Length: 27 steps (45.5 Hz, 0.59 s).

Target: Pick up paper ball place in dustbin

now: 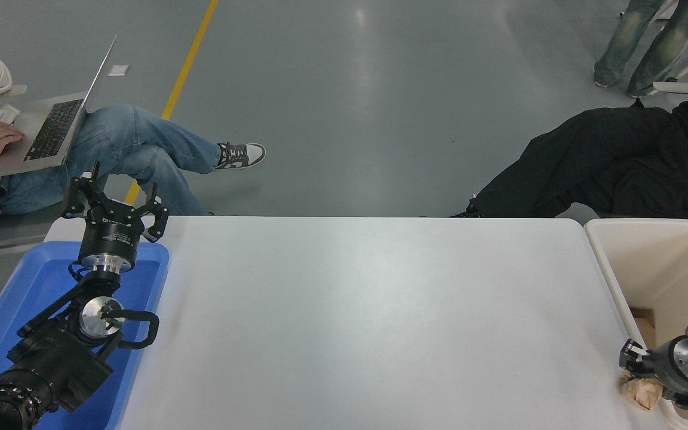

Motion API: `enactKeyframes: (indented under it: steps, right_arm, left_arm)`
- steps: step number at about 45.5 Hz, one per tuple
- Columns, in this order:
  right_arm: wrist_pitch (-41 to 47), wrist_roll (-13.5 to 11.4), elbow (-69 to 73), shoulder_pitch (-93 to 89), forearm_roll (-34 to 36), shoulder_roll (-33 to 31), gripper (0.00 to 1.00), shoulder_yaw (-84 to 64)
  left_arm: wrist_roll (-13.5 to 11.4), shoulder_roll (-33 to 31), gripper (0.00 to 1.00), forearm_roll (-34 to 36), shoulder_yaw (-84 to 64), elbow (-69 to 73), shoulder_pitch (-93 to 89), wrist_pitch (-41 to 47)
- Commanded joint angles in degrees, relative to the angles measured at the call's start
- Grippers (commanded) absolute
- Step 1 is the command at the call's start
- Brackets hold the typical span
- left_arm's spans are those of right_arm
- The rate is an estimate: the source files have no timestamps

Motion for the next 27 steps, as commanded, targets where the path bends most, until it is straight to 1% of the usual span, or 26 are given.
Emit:
enactKeyframes:
  steps: [1, 10, 14, 18, 23, 27]
  right_arm:
    - [0.0, 0.0, 0.1, 1.2, 0.6, -0.3, 0.00, 0.0]
    - [0.3, 0.1, 1.7, 5.3, 0.0, -3.4, 0.00, -1.4]
    - [0.3, 0.1, 7.0, 10.8, -0.8, -6.1, 0.00, -4.3]
    - [0.9, 0.1, 13.8, 19.3, -1.3, -7.5, 0.00, -10.7]
    - [3.9, 0.1, 21.8, 31.0, -1.3, -7.7, 0.00, -19.4]
    - [9.2, 0.1, 25.4, 38.1, -1.4, -7.6, 0.00, -21.7]
  left_arm:
    - [0.0, 0.0, 0.99, 0.0, 0.0, -0.1, -0.1, 0.0]
    - [0.0, 0.0, 0.99, 0.0, 0.0, 0.0, 0.0, 0.0]
    - [0.0, 0.0, 0.99, 0.0, 0.0, -0.1, 0.0, 0.0]
    - [0.0, 0.0, 0.99, 0.0, 0.0, -0.1, 0.0, 0.0]
    - [0.0, 0.0, 0.99, 0.0, 0.0, -0.1, 0.0, 0.0]
    - [0.0, 0.0, 0.99, 0.0, 0.0, -0.1, 0.0, 0.0]
